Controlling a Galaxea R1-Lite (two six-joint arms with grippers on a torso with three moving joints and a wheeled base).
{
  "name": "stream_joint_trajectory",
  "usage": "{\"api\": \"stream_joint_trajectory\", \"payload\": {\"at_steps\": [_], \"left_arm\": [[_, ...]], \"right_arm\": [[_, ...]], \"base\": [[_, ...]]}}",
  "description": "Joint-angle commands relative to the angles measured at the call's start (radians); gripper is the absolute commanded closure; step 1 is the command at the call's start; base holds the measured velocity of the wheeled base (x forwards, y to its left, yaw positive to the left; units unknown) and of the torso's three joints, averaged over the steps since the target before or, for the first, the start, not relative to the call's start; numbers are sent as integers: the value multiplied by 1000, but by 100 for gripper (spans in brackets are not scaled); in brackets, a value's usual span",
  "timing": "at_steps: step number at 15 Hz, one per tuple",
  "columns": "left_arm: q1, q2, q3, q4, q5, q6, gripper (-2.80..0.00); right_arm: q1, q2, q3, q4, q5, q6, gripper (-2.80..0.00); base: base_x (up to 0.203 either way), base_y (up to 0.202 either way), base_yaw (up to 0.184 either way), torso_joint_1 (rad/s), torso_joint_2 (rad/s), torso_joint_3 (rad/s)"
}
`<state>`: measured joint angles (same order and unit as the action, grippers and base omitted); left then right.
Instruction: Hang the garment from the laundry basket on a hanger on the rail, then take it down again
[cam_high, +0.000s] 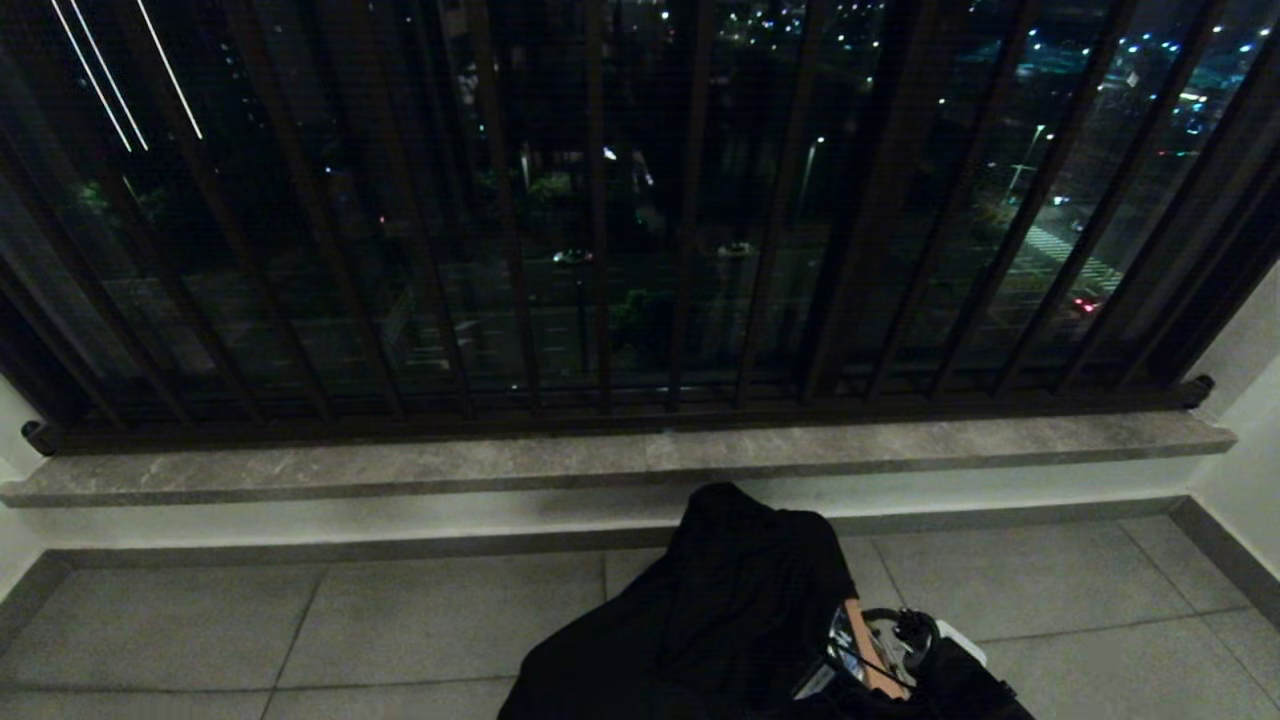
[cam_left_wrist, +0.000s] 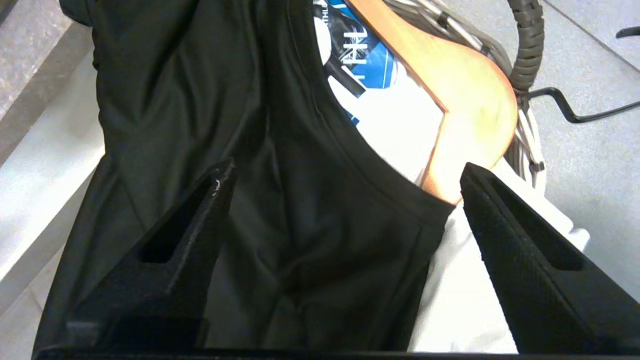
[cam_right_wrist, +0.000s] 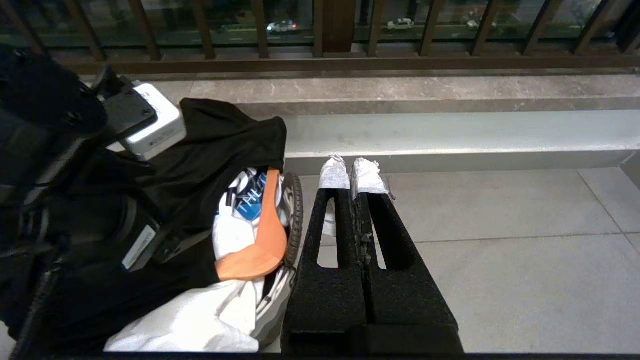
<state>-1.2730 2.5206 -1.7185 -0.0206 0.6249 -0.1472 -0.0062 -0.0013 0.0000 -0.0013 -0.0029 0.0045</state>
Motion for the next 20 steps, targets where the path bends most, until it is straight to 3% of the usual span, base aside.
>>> {"api": "stream_joint_trajectory", "payload": {"at_steps": [1, 5, 6, 13, 20], "left_arm": [[0, -20, 13, -1, 4, -4, -280], [0, -46, 55, -2, 6, -26, -280], [0, -60, 75, -1, 7, -35, 0], [17, -192, 213, 3, 1, -79, 0], [130, -388, 521, -3, -8, -148, 0]], "right_arm": [[0, 0, 0, 0, 0, 0, 0], [0, 0, 0, 0, 0, 0, 0], [0, 0, 0, 0, 0, 0, 0], [0, 0, 0, 0, 0, 0, 0], [0, 0, 0, 0, 0, 0, 0]], "base": [[0, 0, 0, 0, 0, 0], [0, 0, 0, 0, 0, 0], [0, 0, 0, 0, 0, 0], [0, 0, 0, 0, 0, 0], [0, 0, 0, 0, 0, 0]]}}
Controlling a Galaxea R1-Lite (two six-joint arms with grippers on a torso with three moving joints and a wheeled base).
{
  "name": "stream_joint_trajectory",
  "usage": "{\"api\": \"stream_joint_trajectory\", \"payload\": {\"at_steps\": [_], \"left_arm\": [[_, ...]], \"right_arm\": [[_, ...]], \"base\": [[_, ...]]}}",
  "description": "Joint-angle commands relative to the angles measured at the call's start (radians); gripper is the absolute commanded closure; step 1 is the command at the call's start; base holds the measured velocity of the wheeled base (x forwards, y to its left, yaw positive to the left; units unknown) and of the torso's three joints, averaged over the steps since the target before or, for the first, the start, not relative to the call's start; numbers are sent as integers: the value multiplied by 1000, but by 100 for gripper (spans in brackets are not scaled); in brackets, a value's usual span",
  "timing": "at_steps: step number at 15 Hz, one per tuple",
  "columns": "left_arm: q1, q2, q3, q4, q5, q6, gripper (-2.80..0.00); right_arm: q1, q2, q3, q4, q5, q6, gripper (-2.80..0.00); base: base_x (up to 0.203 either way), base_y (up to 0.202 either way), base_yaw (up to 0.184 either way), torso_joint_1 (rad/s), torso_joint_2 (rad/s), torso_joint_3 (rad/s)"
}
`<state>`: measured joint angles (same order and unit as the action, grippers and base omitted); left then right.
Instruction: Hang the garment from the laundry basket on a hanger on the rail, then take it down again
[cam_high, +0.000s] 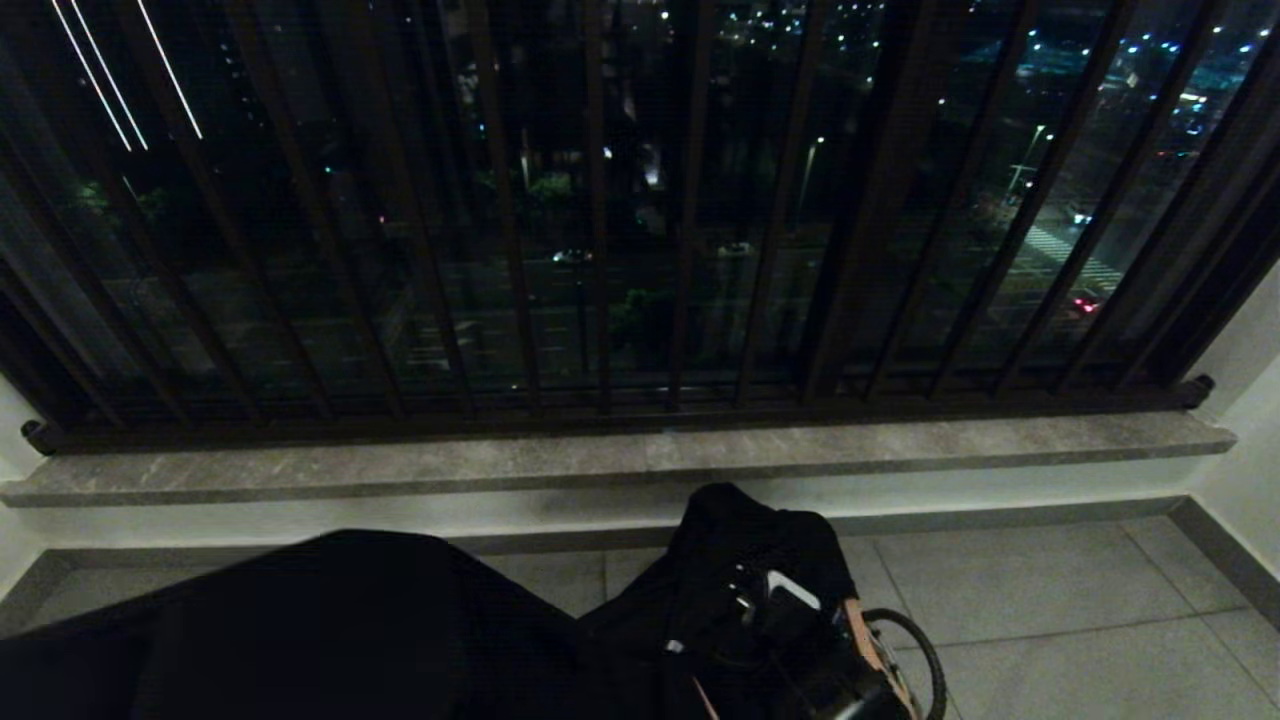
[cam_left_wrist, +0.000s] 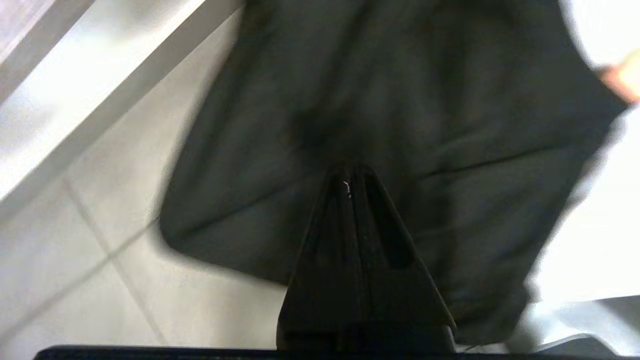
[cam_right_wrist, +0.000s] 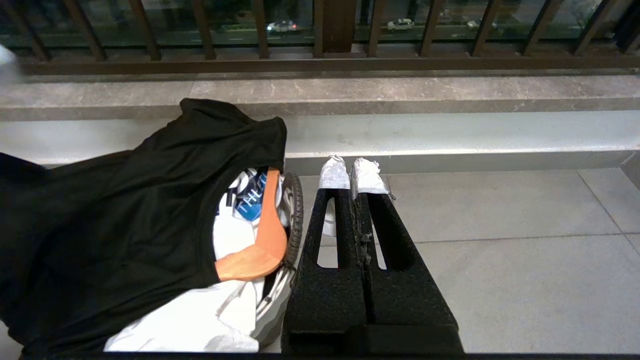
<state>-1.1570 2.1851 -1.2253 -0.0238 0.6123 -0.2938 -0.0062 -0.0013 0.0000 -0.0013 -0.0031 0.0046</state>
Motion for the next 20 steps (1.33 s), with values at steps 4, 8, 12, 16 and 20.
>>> {"api": "stream_joint_trajectory", "payload": {"at_steps": [4, 8, 12, 16, 20], "left_arm": [[112, -256, 240, -1, 0, -32, 0], [207, -480, 427, -1, 4, -54, 0], [335, -687, 565, 5, 4, -44, 0], [489, -912, 667, 5, 8, 53, 0], [714, -1059, 681, 2, 4, 152, 0]], "right_arm": [[0, 0, 0, 0, 0, 0, 0], [0, 0, 0, 0, 0, 0, 0], [0, 0, 0, 0, 0, 0, 0], [0, 0, 0, 0, 0, 0, 0], [0, -1, 0, 0, 0, 0, 0]], "base": [[0, 0, 0, 0, 0, 0], [0, 0, 0, 0, 0, 0], [0, 0, 0, 0, 0, 0], [0, 0, 0, 0, 0, 0], [0, 0, 0, 0, 0, 0]]}}
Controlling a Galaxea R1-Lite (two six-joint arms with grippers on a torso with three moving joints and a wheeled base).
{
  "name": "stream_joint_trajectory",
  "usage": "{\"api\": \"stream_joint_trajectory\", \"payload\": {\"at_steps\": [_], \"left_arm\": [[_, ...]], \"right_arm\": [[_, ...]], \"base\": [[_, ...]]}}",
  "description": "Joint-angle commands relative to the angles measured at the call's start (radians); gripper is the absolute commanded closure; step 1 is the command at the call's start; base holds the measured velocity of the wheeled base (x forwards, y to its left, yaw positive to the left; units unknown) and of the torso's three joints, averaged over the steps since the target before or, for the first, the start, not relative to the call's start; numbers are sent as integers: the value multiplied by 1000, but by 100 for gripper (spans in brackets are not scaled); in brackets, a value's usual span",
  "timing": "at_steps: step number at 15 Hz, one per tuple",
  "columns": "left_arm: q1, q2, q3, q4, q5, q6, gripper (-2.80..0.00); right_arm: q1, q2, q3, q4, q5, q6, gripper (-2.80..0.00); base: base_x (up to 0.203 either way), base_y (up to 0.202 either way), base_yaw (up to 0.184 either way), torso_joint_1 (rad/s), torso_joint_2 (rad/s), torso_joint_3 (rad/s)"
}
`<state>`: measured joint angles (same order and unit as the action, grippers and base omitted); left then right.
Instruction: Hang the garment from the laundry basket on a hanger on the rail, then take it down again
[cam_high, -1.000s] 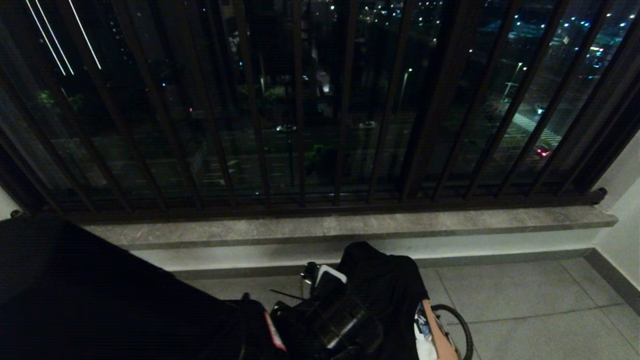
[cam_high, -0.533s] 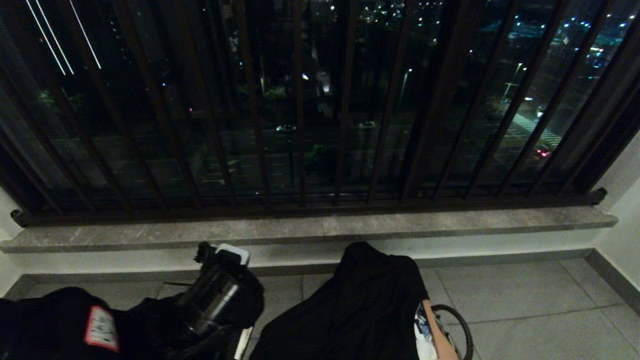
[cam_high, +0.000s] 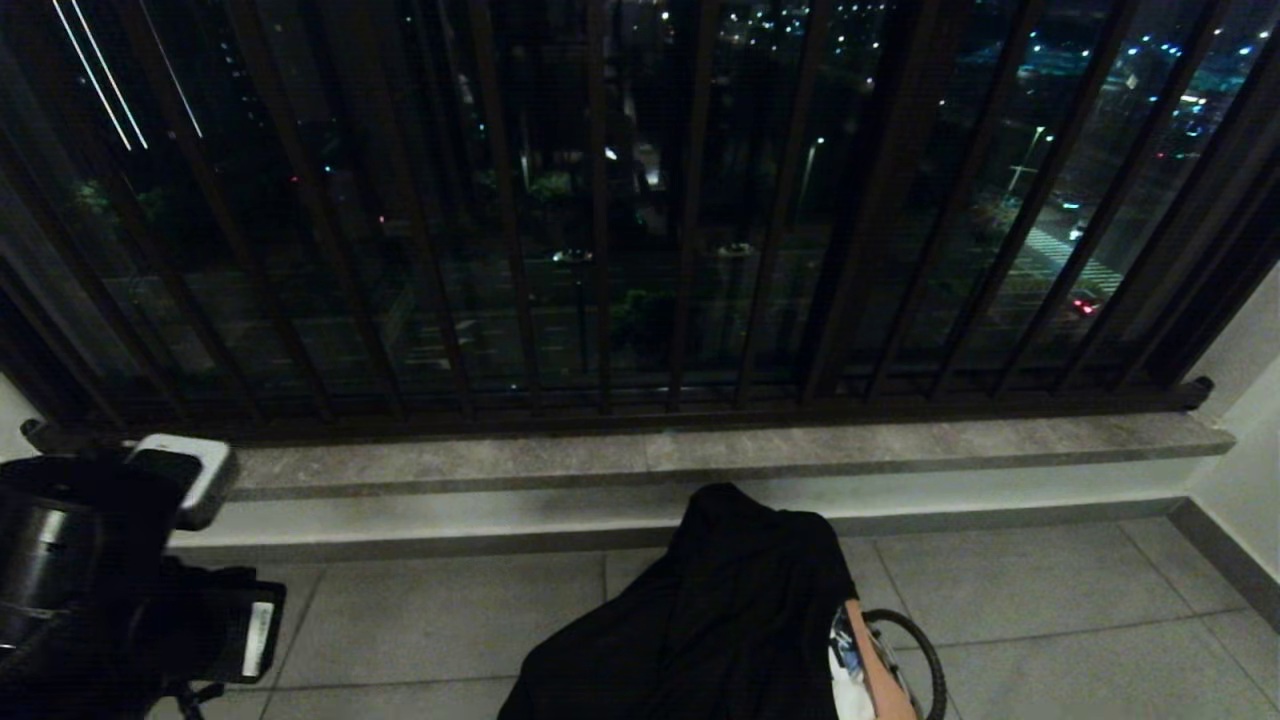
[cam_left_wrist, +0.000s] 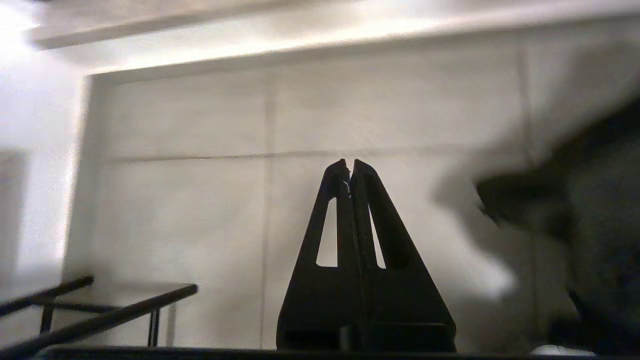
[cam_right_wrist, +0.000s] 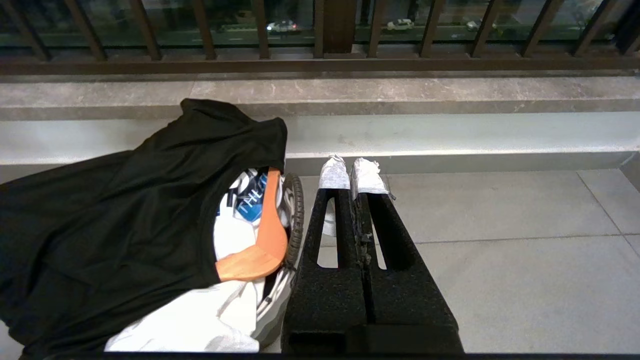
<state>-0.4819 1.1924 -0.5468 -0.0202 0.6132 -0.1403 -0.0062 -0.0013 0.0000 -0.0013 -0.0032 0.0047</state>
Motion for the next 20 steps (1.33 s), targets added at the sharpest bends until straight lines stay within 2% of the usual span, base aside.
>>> {"api": "stream_joint_trajectory", "payload": {"at_steps": [1, 4, 7, 10, 12, 13, 14, 17, 20], "left_arm": [[71, -105, 1, -2, 2, 13, 0], [170, -261, -3, -1, 2, 39, 0], [226, -415, 10, 5, 2, 42, 0], [302, -458, 45, -1, 2, 36, 0], [304, -508, 72, -4, -12, 34, 0], [330, -509, 77, -4, -19, 32, 0], [374, -534, 89, -4, -68, 33, 0], [469, -677, 143, -1, -287, 34, 0], [499, -803, 188, 4, -405, 40, 0]], "right_arm": [[0, 0, 0, 0, 0, 0, 0], [0, 0, 0, 0, 0, 1, 0], [0, 0, 0, 0, 0, 0, 0], [0, 0, 0, 0, 0, 1, 0], [0, 0, 0, 0, 0, 0, 0], [0, 0, 0, 0, 0, 0, 0], [0, 0, 0, 0, 0, 0, 0], [0, 0, 0, 0, 0, 0, 0], [0, 0, 0, 0, 0, 0, 0]], "base": [[0, 0, 0, 0, 0, 0], [0, 0, 0, 0, 0, 0], [0, 0, 0, 0, 0, 0], [0, 0, 0, 0, 0, 0], [0, 0, 0, 0, 0, 0], [0, 0, 0, 0, 0, 0], [0, 0, 0, 0, 0, 0], [0, 0, 0, 0, 0, 0], [0, 0, 0, 0, 0, 0]]}}
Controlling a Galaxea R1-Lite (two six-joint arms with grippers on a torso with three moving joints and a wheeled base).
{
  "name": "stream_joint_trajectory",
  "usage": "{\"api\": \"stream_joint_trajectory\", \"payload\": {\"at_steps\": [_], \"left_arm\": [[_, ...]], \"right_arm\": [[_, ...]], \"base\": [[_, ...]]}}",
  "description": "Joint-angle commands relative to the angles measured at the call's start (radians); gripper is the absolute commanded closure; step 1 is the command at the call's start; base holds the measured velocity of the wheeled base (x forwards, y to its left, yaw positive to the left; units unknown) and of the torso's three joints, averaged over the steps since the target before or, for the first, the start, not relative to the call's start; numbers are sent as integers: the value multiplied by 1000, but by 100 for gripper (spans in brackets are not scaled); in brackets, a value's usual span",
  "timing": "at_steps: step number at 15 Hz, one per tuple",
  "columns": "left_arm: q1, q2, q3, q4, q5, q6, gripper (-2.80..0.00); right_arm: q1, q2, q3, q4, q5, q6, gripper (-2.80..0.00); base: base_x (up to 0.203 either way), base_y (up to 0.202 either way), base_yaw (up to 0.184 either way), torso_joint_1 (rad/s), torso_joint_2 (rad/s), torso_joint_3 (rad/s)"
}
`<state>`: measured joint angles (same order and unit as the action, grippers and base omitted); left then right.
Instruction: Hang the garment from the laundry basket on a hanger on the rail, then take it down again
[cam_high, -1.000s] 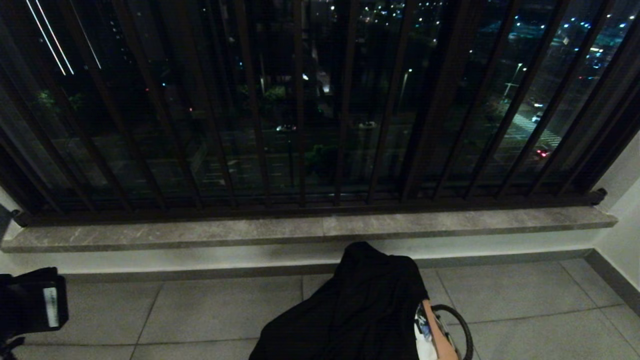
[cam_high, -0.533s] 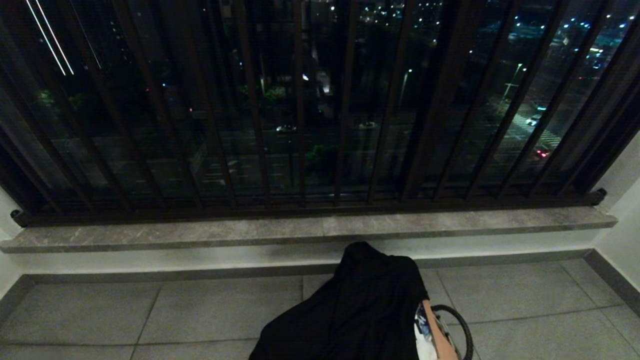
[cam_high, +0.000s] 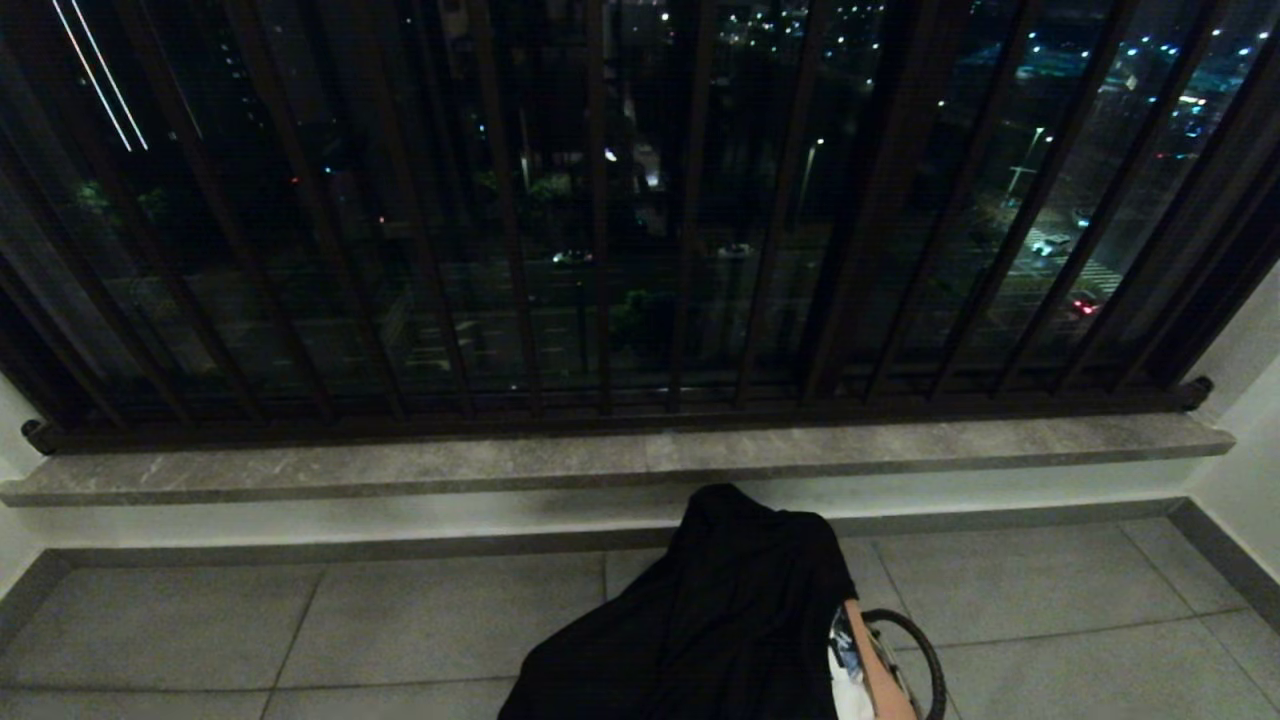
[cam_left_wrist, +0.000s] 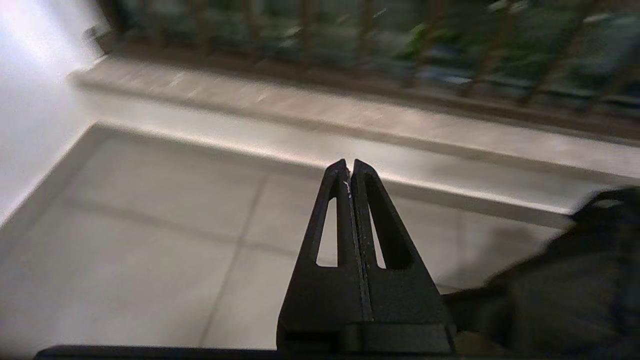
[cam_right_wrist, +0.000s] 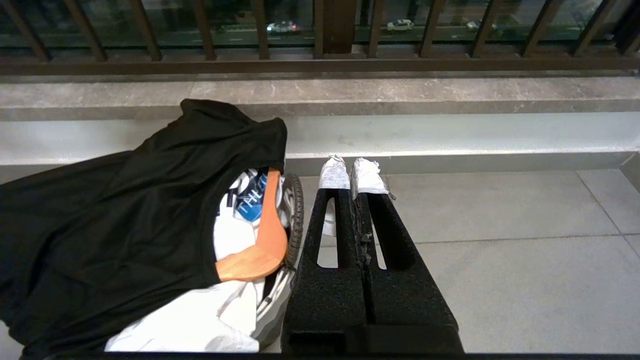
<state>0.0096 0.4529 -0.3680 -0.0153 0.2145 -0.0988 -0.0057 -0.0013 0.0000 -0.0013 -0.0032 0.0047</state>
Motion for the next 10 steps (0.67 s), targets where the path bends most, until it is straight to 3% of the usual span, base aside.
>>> {"api": "stream_joint_trajectory", "payload": {"at_steps": [1, 10], "left_arm": [[12, -106, 19, 0, -30, 3, 0], [7, -345, 204, 1, -119, 140, 0]], "right_arm": [[0, 0, 0, 0, 0, 0, 0], [0, 0, 0, 0, 0, 0, 0]], "base": [[0, 0, 0, 0, 0, 0], [0, 0, 0, 0, 0, 0]]}}
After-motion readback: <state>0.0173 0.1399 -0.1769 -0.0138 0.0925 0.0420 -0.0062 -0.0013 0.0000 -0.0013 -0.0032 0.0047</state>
